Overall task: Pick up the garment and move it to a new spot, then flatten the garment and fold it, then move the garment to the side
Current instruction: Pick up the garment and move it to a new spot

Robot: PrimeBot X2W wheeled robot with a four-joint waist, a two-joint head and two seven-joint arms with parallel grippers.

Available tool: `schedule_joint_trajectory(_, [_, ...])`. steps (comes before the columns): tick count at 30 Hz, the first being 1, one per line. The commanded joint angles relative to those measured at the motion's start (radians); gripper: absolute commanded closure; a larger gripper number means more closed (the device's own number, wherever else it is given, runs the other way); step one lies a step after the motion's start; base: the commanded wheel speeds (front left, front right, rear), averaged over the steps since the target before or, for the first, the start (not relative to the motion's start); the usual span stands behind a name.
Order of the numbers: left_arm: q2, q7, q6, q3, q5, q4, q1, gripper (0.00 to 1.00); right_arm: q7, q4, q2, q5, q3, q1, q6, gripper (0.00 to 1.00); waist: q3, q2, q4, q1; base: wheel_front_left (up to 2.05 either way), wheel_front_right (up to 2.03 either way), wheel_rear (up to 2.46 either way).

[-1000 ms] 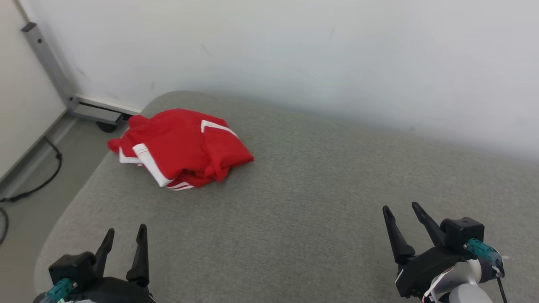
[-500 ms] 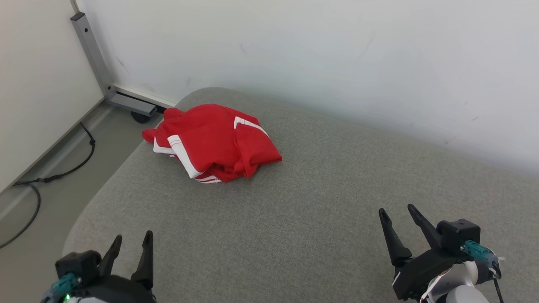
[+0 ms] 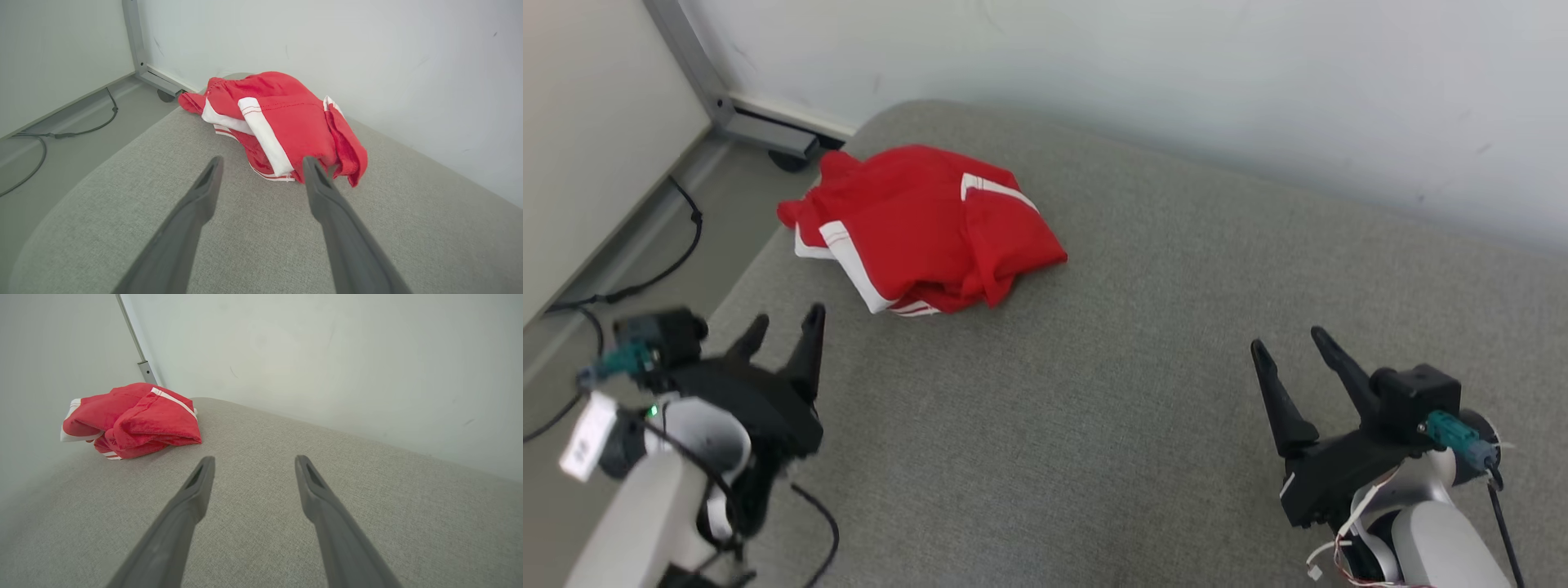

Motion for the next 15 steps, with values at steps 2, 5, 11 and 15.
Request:
schedule_joint_trajectory(2, [0.003,0.062,-0.009,0.011,-0.028,0.025,-0.087,0.0,0.016,-0.039,-0.005,-0.02,-0.005,-0.025,0.0,0.0,0.111,0.0,-0.035,-0.0001,0.0,0.0,0.0])
schedule_joint_trajectory(5, [0.004,0.139,-0.001,0.018,-0.053,0.047,-0.173,0.0,0.038,-0.085,-0.005,-0.042,-0.007,-0.039,0.0,0.0,0.166,0.0,-0.051,-0.0001,0.0,0.0,0.0])
schedule_joint_trajectory(11, [0.001,0.286,0.011,0.003,-0.073,0.085,-0.312,0.0,0.075,-0.155,-0.005,-0.069,-0.017,-0.059,0.0,0.0,0.253,0.0,-0.072,-0.0001,0.0,0.0,0.0])
schedule_joint_trajectory(15, [0.003,0.333,0.022,-0.007,-0.071,0.101,-0.359,0.0,0.081,-0.172,-0.005,-0.068,-0.017,-0.069,0.0,0.0,0.287,0.0,-0.081,-0.0001,0.0,0.0,0.0])
